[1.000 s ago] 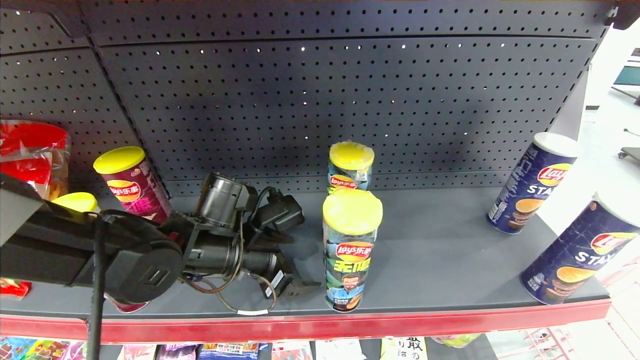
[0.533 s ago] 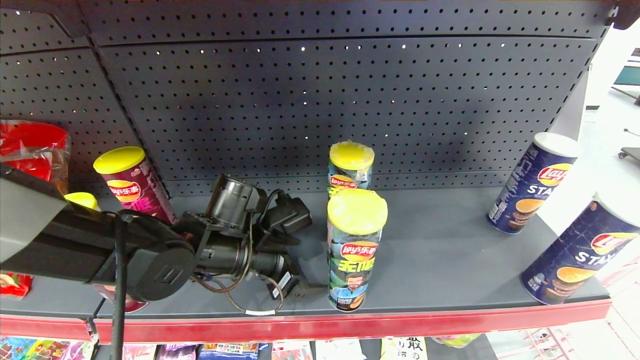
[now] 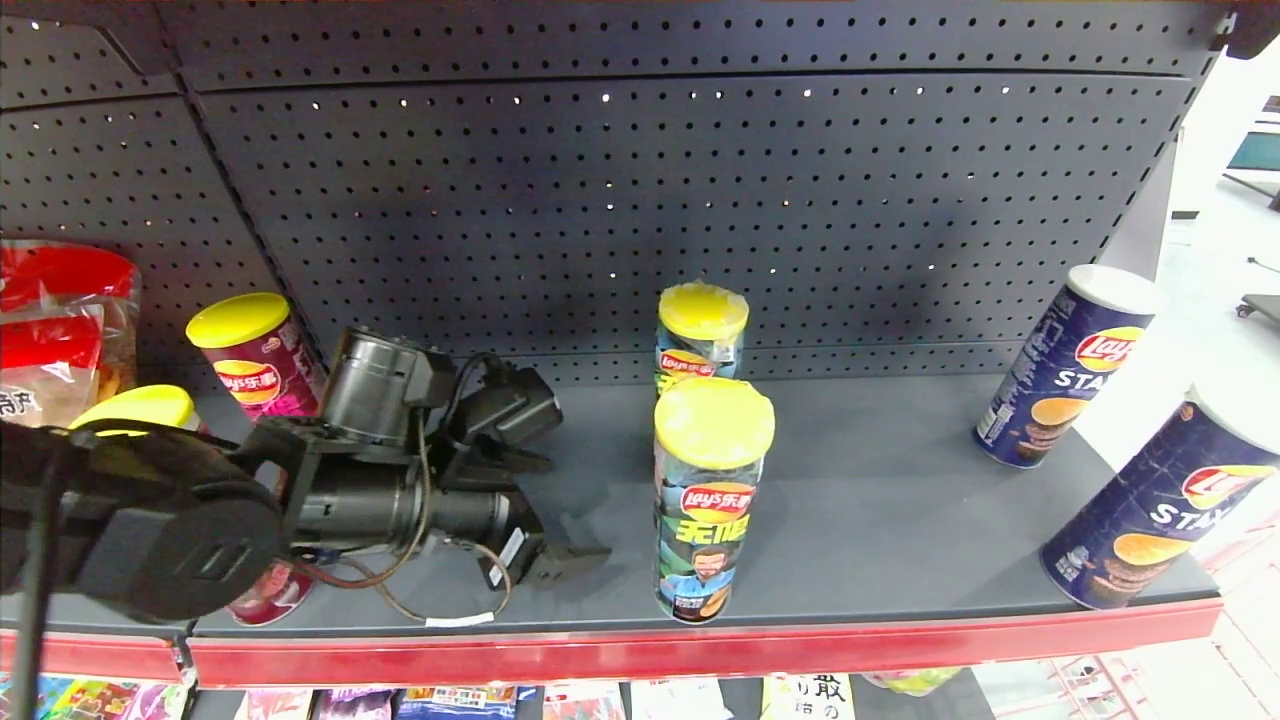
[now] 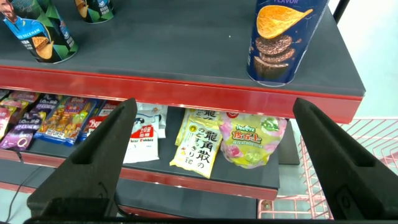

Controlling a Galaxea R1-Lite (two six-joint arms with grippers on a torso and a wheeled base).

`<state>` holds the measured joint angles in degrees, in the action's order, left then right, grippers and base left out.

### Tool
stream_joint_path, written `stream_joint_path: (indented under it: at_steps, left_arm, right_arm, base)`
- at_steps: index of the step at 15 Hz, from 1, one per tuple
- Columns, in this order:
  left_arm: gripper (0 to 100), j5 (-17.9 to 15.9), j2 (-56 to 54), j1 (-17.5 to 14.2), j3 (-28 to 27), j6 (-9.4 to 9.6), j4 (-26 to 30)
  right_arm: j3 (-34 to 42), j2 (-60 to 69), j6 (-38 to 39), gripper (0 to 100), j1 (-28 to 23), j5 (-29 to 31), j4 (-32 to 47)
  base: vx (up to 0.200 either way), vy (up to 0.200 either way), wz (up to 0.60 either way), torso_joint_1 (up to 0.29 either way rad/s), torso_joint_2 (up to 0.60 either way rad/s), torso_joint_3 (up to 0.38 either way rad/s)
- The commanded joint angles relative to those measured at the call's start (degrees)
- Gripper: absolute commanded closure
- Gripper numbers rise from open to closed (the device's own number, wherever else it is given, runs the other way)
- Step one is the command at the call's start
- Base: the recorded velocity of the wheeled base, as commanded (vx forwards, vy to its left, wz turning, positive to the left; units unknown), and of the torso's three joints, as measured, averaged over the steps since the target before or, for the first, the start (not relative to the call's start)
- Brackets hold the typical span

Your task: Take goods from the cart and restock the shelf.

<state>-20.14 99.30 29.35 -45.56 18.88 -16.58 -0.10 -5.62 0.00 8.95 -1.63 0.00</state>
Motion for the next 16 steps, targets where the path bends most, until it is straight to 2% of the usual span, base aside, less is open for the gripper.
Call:
stream_joint_path:
  at_steps: [1,3,4,5,7,8,10,11,12,13,14,16]
  left_arm:
    - [0,-0.34,-15.46,-1.32,5.57,-0.51,1.99]
    - [0,-0.16,-24.42,-1.32,5.92,-1.22,7.53]
    - [0,0.28,-27.76,-1.41,5.92,-2.54,9.20]
    - [0,1.86,-35.23,-2.20,6.01,-6.31,12.62]
    - [0,6.08,-42.88,-4.39,6.09,-9.04,17.37]
    - [0,8.80,-52.99,-8.70,6.97,-11.50,23.17]
    - [0,11.09,-65.03,-15.73,7.24,-12.29,31.52]
    - [0,14.60,-72.32,-20.92,7.50,-14.49,37.85]
    - [0,17.15,-77.77,-23.82,8.55,-17.56,43.21]
    - [0,21.02,-83.13,-25.66,11.89,-19.41,47.69]
    - [0,24.36,-87.44,-26.19,16.46,-19.50,48.40]
    - [0,29.02,-94.82,-26.19,27.36,-19.41,45.85]
  right_arm:
    - [0.01,-0.09,0.00,0,0.02,-0.04,0.09]
    - [0.01,-0.09,0.00,0,0.02,0.05,0.09]
    - [0.01,-0.01,0.00,0,0.02,-0.04,0.00]
    - [0.10,-0.09,0.00,0,0.02,0.05,0.00]
    - [0.01,-0.01,0.00,0,0.02,-0.04,0.00]
    - [0.01,-0.01,0.00,0,0.02,-0.04,0.00]
    - [0.10,-0.01,0.00,0,0.02,-0.04,0.00]
    - [0.10,-0.09,0.00,0,0.02,0.05,0.00]
    - [0.10,-0.09,0.00,0,0.02,0.05,0.00]
    - [0.10,-0.09,-0.09,0,0.02,0.05,0.00]
    - [0.01,-0.09,-0.09,0,0.02,0.05,0.09]
    - [0.10,-0.01,-0.09,0,0.02,0.05,0.00]
  base:
    - [0.000,0.000,0.00,0.000,0.00,0.000]
    - [0.000,0.000,0.00,0.000,0.00,0.000]
    - [0.000,0.000,0.00,0.000,0.00,0.000]
    - [0.000,0.000,0.00,0.000,0.00,0.000]
    - [0.000,0.000,0.00,0.000,0.00,0.000]
    - [0.000,0.000,0.00,0.000,0.00,0.000]
    - [0.000,0.000,0.00,0.000,0.00,0.000]
    - [0.000,0.000,0.00,0.000,0.00,0.000]
    - [0.000,0.000,0.00,0.000,0.00,0.000]
    - [0.000,0.000,0.00,0.000,0.00,0.000]
    - [0.000,0.000,0.00,0.000,0.00,0.000]
    - [0.000,0.000,0.00,0.000,0.00,0.000]
